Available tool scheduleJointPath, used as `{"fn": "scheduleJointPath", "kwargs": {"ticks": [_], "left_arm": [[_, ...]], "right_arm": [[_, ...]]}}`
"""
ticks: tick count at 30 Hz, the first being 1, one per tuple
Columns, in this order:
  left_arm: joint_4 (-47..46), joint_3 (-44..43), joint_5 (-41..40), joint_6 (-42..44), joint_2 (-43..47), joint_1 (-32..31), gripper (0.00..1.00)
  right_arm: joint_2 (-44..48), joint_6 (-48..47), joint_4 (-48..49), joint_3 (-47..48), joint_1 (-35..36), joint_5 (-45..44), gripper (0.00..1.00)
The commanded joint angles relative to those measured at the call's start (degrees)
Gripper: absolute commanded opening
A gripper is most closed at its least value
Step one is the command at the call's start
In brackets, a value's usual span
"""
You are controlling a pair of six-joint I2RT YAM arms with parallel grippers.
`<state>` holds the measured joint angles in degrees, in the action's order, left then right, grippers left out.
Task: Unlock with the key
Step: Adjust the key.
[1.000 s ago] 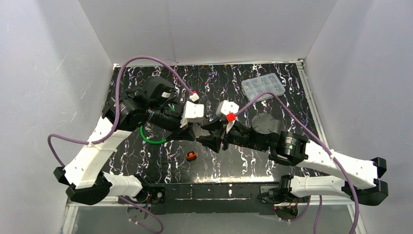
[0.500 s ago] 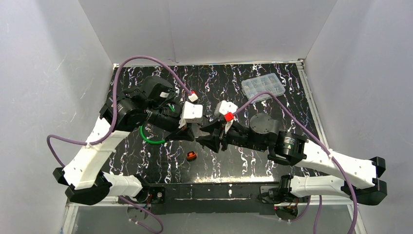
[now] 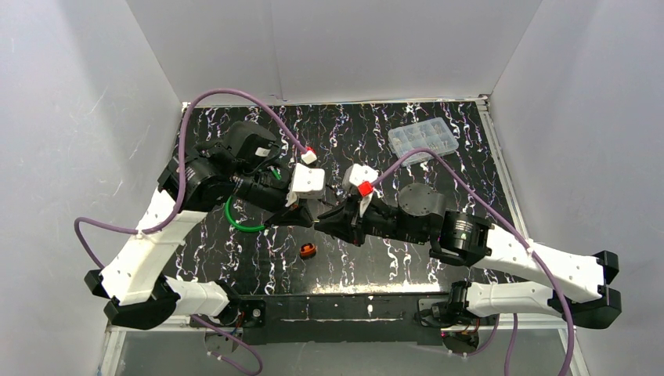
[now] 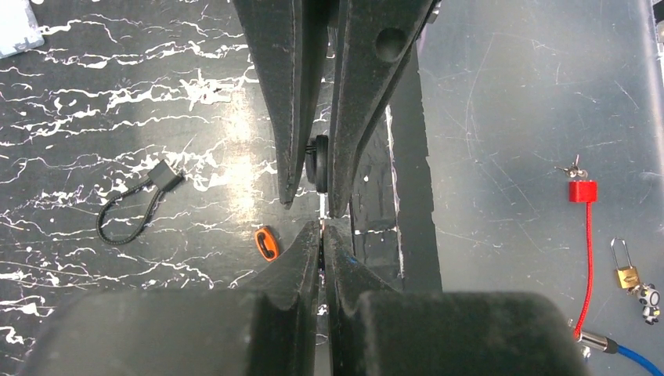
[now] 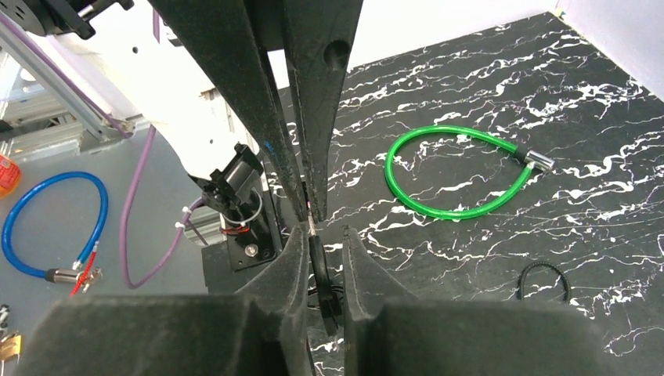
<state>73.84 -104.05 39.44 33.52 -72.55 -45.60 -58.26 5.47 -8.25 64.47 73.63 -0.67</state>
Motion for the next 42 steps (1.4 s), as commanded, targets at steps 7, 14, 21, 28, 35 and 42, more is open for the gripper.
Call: {"fn": "scheduleJointPath", "kwargs": {"ticks": [7, 14, 21, 28, 35, 42], "left_arm": [[-2.97, 1.28, -3.42, -1.35, 2.29, -0.35, 0.09], [-4.26, 1.17, -3.34, -2.19, 2.16, -0.36, 0.11], [-9.77, 5.89, -6.03, -4.20, 5.50, -0.30, 0.32], [-25.30, 19.68, -1.55, -10.14, 13.18, -0.34, 0.47], [-42.61, 31.56, 0.66, -19.16, 16.63, -0.28, 0.60], [-48.75, 32.72, 2.46, -21.65, 15.47, -0.28, 0.59]], "right_arm": [[4.73, 3.32, -2.65, 0.89, -0.05, -1.31, 0.01], [8.24, 6.32, -5.09, -2.16, -0.06, -4.45, 0.01], [9.40, 7.29, -6.35, -2.34, -0.08, -7.63, 0.01], [12.02, 8.76, -4.29, -4.01, -0.06, -8.18, 0.01], [9.59, 9.78, -0.07, -3.34, -0.07, -5.84, 0.01], [7.37, 9.59, 1.92, -1.86, -0.06, -4.71, 0.01]]}}
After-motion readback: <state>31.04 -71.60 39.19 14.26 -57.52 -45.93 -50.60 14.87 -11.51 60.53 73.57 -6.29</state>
